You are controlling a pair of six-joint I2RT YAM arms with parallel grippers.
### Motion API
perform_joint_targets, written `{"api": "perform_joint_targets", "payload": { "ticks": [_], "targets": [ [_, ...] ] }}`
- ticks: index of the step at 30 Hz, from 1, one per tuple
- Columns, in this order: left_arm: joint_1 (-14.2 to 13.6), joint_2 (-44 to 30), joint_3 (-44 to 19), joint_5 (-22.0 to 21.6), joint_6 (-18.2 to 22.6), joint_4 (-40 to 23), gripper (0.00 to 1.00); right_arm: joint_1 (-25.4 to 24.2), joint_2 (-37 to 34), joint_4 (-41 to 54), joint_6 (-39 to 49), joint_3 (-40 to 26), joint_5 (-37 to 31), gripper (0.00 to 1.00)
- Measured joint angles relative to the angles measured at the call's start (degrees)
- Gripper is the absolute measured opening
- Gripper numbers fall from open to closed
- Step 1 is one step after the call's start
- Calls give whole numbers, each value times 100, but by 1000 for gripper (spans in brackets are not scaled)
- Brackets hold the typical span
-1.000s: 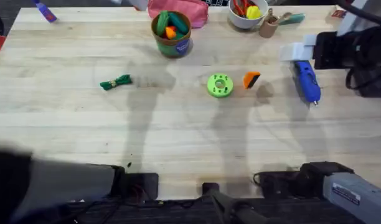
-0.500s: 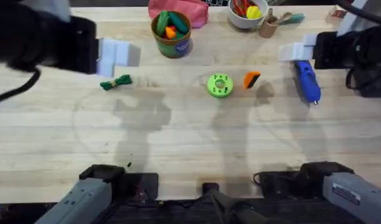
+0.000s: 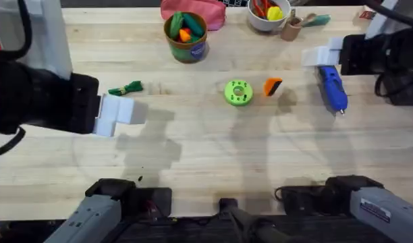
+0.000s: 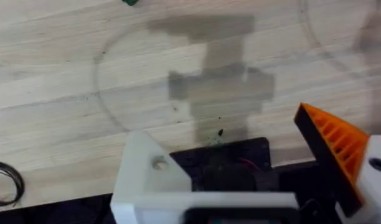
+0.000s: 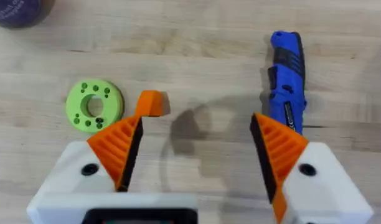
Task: Pick up the gripper from the table and insert it into the empty holder that is missing its gripper. Then pick up a screw, insert it into the mounting hole, and use the screwdriver to tighten it. Finally, clean up the table by picking up the vegetable and placing it into the bucket.
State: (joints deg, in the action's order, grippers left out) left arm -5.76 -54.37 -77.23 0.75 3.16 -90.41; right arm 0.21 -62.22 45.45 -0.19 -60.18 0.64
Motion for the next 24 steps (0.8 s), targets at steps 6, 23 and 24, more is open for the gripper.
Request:
{"api": "perform_joint_targets", "payload": {
  "ticks": [6,23,24],
  "targets": [
    [0,29,16,118,-20,532,988,0,0,-2,0,0,0,994],
    [24,3319,2415,293,-59,3976,987,0,0,-2,0,0,0,993],
    [24,3488,2646,295,-60,4264,988,0,0,-1,0,0,0,993]
  ]
}}
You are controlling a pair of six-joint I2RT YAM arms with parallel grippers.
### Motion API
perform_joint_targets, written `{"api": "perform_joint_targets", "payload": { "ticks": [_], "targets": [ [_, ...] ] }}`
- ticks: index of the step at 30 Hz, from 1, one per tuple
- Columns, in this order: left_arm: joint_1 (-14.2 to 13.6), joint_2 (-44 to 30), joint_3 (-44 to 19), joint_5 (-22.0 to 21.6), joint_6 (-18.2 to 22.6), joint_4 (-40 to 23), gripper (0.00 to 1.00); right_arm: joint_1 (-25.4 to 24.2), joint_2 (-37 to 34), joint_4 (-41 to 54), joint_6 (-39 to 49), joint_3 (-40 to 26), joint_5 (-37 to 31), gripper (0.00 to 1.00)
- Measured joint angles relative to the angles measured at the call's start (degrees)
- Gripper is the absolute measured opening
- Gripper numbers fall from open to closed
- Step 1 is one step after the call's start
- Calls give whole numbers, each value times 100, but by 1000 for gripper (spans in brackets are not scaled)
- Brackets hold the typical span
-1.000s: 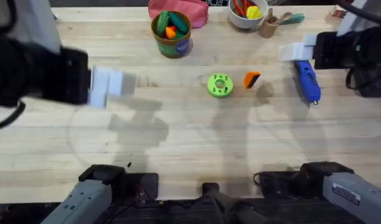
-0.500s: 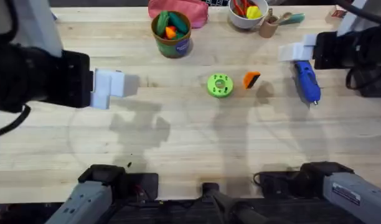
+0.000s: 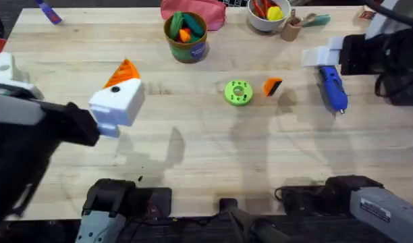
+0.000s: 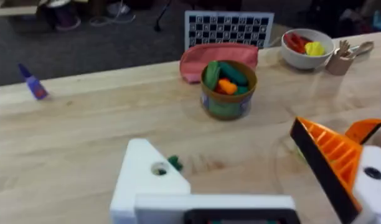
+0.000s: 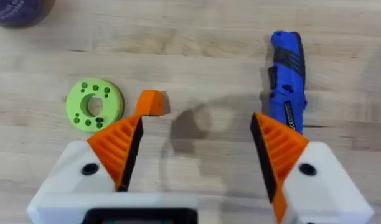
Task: Pick up the gripper from the table and insert it into the empty holder that is missing its gripper. Then pick up a screw, insert it into the mounting hole, and use the screwdriver to tighten it. Finally, clean up the table by picking up the vegetable and placing it into the bucket.
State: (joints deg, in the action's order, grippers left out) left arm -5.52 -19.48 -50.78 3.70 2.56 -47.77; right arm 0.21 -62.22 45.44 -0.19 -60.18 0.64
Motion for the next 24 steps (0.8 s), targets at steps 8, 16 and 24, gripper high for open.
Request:
{"api": "perform_joint_targets", "payload": {
  "ticks": [8,16,24],
  "targets": [
    [0,1039,2041,300,-1,2565,988,0,0,1,0,0,0,992],
    [4,1723,3812,1251,-97,4960,988,0,0,0,0,0,0,993],
    [54,1890,4984,1773,-1037,5931,987,0,0,1,0,0,0,994]
  ]
}}
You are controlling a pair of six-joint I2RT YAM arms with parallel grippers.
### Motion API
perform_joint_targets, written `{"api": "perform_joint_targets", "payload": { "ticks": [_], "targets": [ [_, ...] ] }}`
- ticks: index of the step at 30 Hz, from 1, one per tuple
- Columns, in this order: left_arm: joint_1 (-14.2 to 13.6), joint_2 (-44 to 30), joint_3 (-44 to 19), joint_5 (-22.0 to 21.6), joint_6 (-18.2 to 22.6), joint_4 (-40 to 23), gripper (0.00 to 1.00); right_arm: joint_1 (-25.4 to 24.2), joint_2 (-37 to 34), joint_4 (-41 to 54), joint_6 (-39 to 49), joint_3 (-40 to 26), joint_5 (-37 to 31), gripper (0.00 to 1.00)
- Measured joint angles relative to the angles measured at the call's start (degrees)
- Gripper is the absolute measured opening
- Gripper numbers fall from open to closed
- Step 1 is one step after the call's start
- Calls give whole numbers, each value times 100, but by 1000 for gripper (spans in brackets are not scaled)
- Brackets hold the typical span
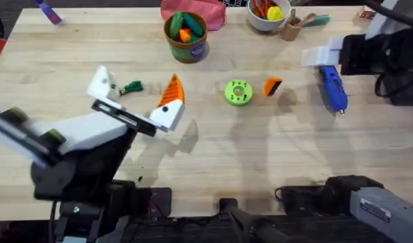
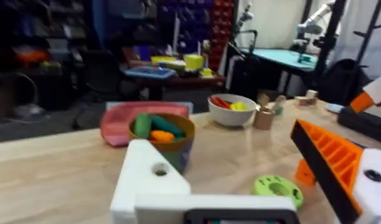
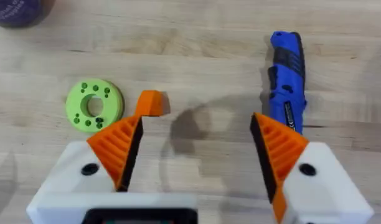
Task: Pick up the gripper from the table and insert it into the empty holder that is missing its gripper. Then pick up a screw, insert it into the mounting hole, and use the screwdriver to tighten it. Finally, clean up the table by picking up the vegetable and placing it into the bucket.
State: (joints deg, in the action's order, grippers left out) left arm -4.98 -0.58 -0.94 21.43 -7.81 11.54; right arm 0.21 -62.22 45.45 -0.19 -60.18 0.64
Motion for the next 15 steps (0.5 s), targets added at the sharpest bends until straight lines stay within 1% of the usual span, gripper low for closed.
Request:
{"api": "perform_joint_targets", "payload": {
  "ticks": [3,6,8,10,12,14,15],
  "targets": [
    [209,0,60,437,-258,-94,988,0,0,-1,0,0,0,994],
    [506,2,60,991,-379,-141,988,0,0,-1,0,0,0,994],
    [670,2,60,1373,-427,-367,989,0,0,0,0,0,0,993],
    [743,2,60,1688,-465,-675,989,0,0,0,0,0,0,994],
    [755,2,60,1941,-485,-1050,989,0,0,-1,0,0,0,994],
    [755,0,60,2098,-501,-1417,988,0,0,0,0,0,0,994],
    [755,-4,59,2158,-508,-1496,988,0,0,-1,0,0,0,994]
  ]
}}
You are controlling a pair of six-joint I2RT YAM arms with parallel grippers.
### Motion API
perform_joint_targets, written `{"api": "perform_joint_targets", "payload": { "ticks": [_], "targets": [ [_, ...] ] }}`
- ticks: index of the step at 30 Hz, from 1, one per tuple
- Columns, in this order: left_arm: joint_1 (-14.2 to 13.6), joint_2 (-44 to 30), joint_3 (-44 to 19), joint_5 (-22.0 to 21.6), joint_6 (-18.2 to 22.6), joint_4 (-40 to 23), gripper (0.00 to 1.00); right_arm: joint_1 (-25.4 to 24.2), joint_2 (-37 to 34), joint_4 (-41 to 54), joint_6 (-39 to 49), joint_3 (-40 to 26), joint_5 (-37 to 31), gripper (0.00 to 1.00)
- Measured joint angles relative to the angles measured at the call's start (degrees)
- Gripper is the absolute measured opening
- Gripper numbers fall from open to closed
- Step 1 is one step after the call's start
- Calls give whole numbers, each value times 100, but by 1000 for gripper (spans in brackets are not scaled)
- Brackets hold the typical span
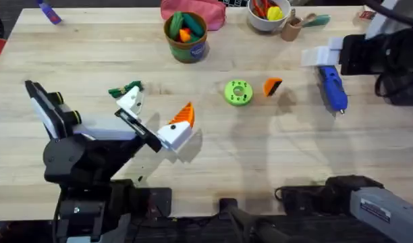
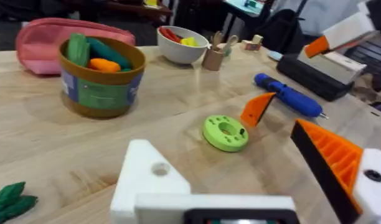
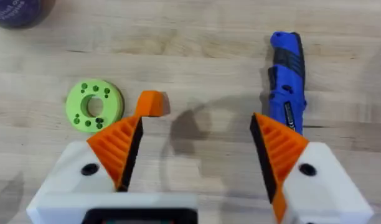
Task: Pick up the gripper from the table and insert it into the empty holder that is missing its gripper. Then pick up a screw, insert it into the mounting hole, and use the screwdriver to tighten it. Finally, clean up the table by picking up the vegetable and placing it into the bucket.
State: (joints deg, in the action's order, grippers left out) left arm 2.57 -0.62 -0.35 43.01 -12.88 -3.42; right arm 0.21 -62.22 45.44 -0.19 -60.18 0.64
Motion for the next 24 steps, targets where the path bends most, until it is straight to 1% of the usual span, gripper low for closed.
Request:
{"api": "perform_joint_targets", "payload": {
  "ticks": [2,6,11,14,19,24],
  "targets": [
    [0,-1,-6,123,9,-31,987,0,0,1,0,0,0,994],
    [0,-1,-8,442,219,-68,987,0,0,1,0,0,0,994],
    [0,-1,-12,601,391,-91,987,0,0,1,0,0,0,994],
    [0,-1,-12,656,645,-94,985,0,0,1,0,0,0,994],
    [0,-1,-12,679,1195,-99,986,0,0,1,0,0,0,994],
    [0,-1,-12,686,1492,-101,988,0,0,1,0,0,0,994]
  ]
}}
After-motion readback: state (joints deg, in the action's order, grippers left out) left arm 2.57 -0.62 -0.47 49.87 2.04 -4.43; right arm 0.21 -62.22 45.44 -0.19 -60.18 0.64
